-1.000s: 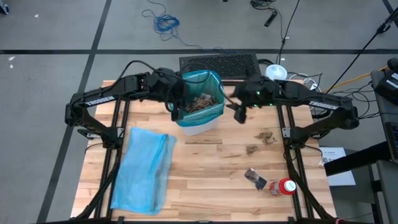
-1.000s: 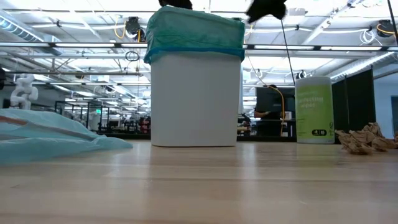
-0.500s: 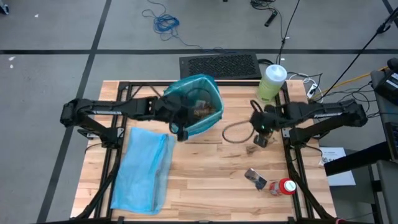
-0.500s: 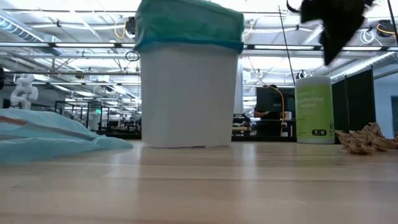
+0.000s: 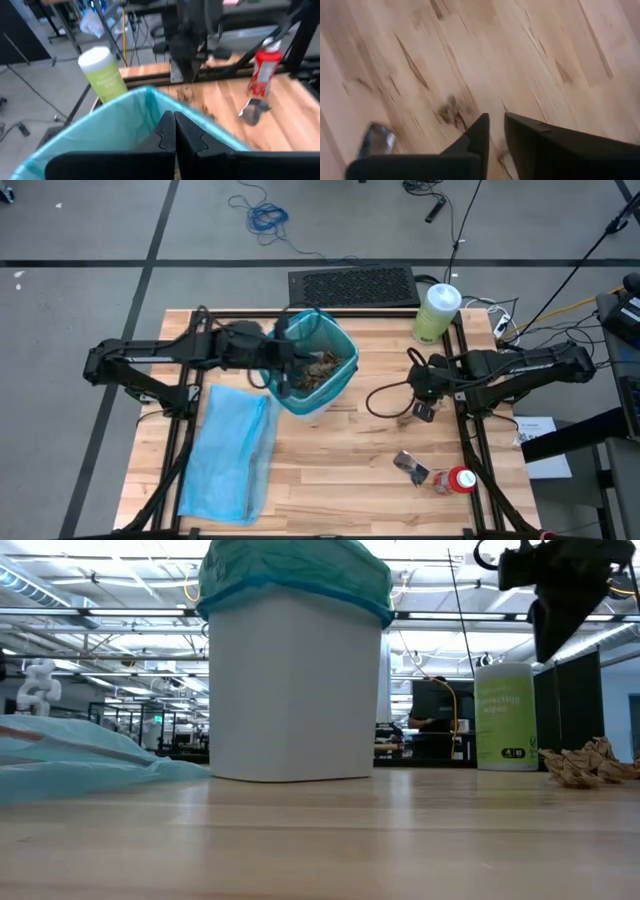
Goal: Place trash/remove bag and relplace
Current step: Put the brown paper into the blue trash bag inside the white trash bin
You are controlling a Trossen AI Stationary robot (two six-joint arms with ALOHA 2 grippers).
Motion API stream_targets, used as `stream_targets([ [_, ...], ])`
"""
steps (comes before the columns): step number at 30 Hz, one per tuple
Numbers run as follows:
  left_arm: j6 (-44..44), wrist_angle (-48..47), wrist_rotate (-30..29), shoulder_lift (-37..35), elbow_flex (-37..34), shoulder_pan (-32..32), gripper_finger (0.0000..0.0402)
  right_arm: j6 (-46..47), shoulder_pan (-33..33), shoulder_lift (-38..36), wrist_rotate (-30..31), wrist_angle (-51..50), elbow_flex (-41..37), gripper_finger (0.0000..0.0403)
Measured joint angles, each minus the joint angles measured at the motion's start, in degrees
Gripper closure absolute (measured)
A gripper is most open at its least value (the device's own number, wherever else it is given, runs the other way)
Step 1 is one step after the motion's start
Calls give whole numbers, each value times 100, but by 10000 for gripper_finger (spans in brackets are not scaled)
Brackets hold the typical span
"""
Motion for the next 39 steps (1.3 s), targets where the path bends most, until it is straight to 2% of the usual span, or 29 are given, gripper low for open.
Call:
stream_targets([
  [4,-19,-118,-3,-431,7,-161,401,133,-1,-2,-1,-384,-169,296],
  [10,-302,-366,-402,-871,9,-507,401,495,-3,1,-9,-466,-869,219],
  [16,-299,-654,-426,-868,9,-649,401,607,-109,68,-11,-22,-1357,178],
  [25,-256,-889,-447,-655,7,-644,401,574,-972,620,-15,-12,-1368,178],
  [35,-151,-905,-452,-620,6,-644,401,-412,-1896,1744,-522,400,-1368,181],
  [37,-149,-903,-452,-620,5,-644,401,-540,-1946,1953,-595,454,-1368,195],
  [39,-149,-900,-460,-620,5,-644,401,-635,-1902,2095,-595,482,-1368,230],
])
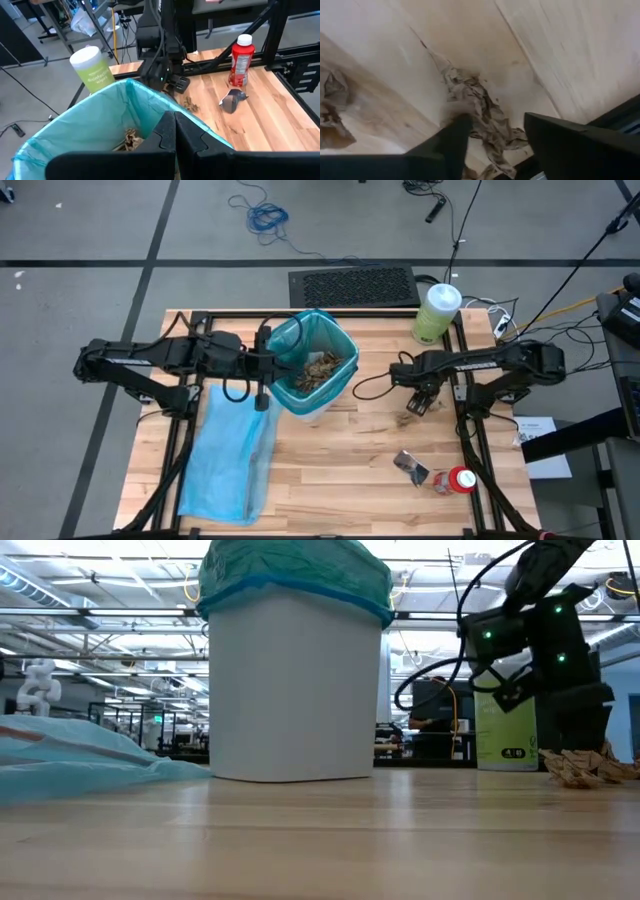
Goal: Place trash/remove bag and relplace
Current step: Put the brown paper into the blue trash bag inside the white trash bin
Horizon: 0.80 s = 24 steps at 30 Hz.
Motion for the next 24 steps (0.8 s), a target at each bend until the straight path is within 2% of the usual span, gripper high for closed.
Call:
stream_targets([
  [4,46,43,-250,-41,-2,0,401,-123,162,65,1,20,31,355],
  [6,46,103,-371,-88,-4,0,401,-123,240,-10,66,21,137,387],
  [11,55,338,-443,-259,-4,0,401,32,474,-342,116,-421,852,398],
  [17,161,332,-440,-533,-4,-119,401,265,1003,-839,188,-1059,2353,401],
  [24,643,696,-423,-662,-4,-521,401,412,1755,-1079,1073,-918,4393,402],
])
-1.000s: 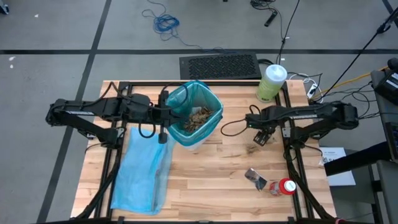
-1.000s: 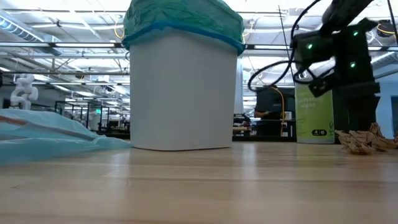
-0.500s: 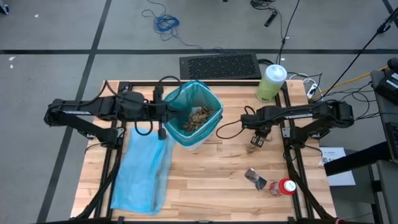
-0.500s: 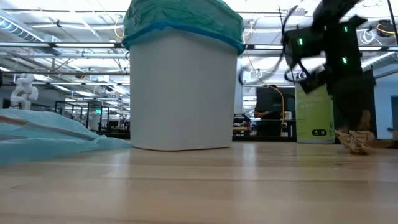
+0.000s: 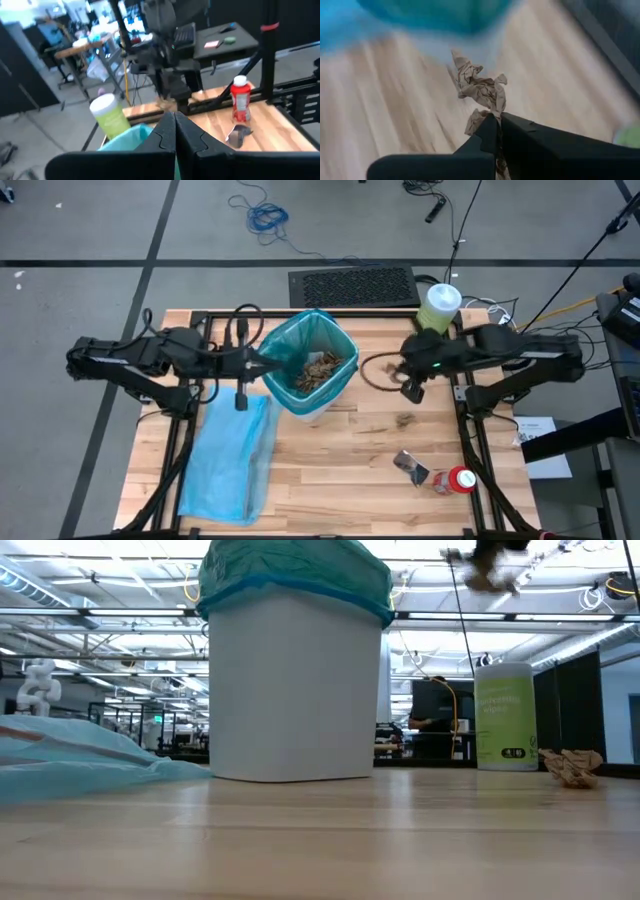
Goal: Place trash/remove bag and relplace
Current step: Put the brown paper into the blue trash bag inside the white trash bin
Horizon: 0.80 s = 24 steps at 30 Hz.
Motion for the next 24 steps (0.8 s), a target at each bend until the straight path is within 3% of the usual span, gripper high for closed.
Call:
stream_targets([
  [3,152,134,5,0,0,-124,402,-519,191,39,371,795,568,402],
  [8,118,261,-52,33,0,-153,402,-1666,106,379,385,2311,931,403],
  [12,104,286,-283,36,0,-141,402,-2221,-230,809,-72,3062,996,403],
  [16,104,274,-293,61,0,-142,401,-2203,-657,1290,-417,3365,1039,396],
  [20,1,274,-299,59,0,-142,402,-2407,-944,1643,-492,3535,1039,357],
  [24,-180,87,-299,119,0,-145,402,-2492,-1093,1888,-508,3725,1039,293],
])
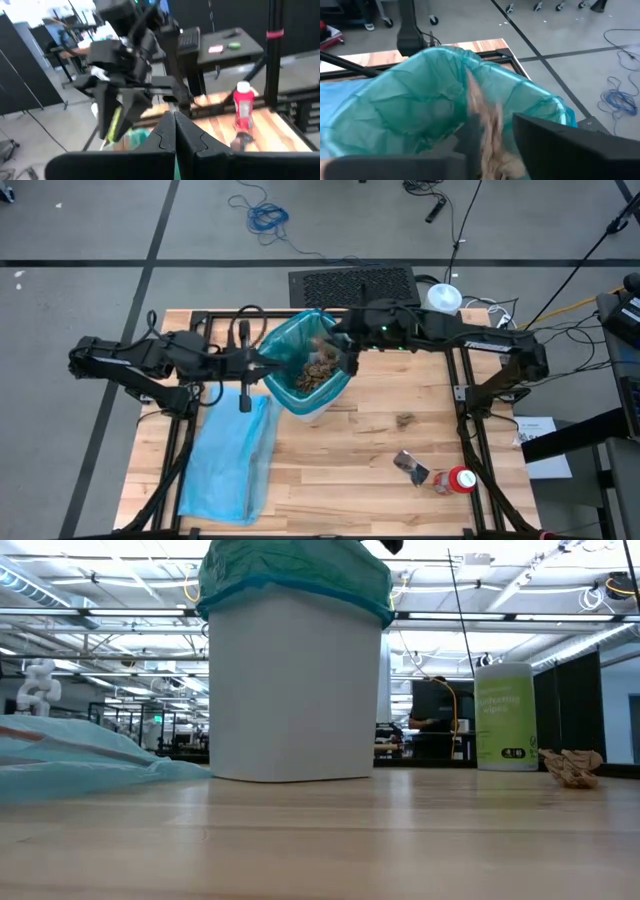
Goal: Place trash/remove bag and relplace
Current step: Put the brown paper into the blue trash bag inside the white trash bin, then put the red plastic bottle into the blue trash bag inside the white trash bin
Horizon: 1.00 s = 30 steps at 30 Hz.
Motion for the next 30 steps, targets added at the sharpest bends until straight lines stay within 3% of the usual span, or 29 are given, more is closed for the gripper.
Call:
stream_targets([
  [4,-178,-697,-113,66,0,-75,402,-179,-34,17,-4,47,0,227],
  [7,-362,-928,-303,153,-15,-230,402,-243,-32,-163,-6,-157,0,209],
  [10,-374,-767,-335,194,-168,-423,402,-162,21,-537,26,-864,1,238],
  [15,-474,-356,-547,227,-426,-602,402,588,349,-1051,9,-2728,2,361],
  [17,-470,4,-555,235,-554,-613,402,1007,635,-1207,-6,-3445,2,391],
  [21,-468,173,-554,244,-707,-613,402,1991,1383,-1309,-417,-4478,2,381],
  [30,-470,291,-555,285,-710,-598,402,4683,3427,-1133,-923,-5252,0,377],
])
